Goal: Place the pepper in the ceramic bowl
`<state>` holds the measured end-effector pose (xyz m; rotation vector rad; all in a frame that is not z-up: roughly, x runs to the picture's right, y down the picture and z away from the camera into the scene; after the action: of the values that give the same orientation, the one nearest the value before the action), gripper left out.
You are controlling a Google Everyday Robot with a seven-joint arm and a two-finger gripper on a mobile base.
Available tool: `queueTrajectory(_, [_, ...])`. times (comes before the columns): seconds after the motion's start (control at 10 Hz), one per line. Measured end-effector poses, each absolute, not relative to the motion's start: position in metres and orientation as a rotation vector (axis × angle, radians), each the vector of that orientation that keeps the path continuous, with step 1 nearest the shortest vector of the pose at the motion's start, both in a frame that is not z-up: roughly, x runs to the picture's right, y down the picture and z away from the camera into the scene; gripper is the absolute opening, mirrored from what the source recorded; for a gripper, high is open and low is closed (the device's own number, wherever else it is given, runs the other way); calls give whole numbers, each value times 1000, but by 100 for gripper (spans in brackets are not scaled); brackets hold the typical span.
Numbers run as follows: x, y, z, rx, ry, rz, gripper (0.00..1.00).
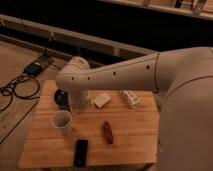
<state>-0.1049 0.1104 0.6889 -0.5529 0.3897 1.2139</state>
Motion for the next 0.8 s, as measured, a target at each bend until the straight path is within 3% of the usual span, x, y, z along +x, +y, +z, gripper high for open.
queueTrajectory(0.5, [-79, 145, 638, -415, 443, 1385, 65])
queueTrajectory(0.8, [-60, 161, 632, -351, 506, 1503, 65])
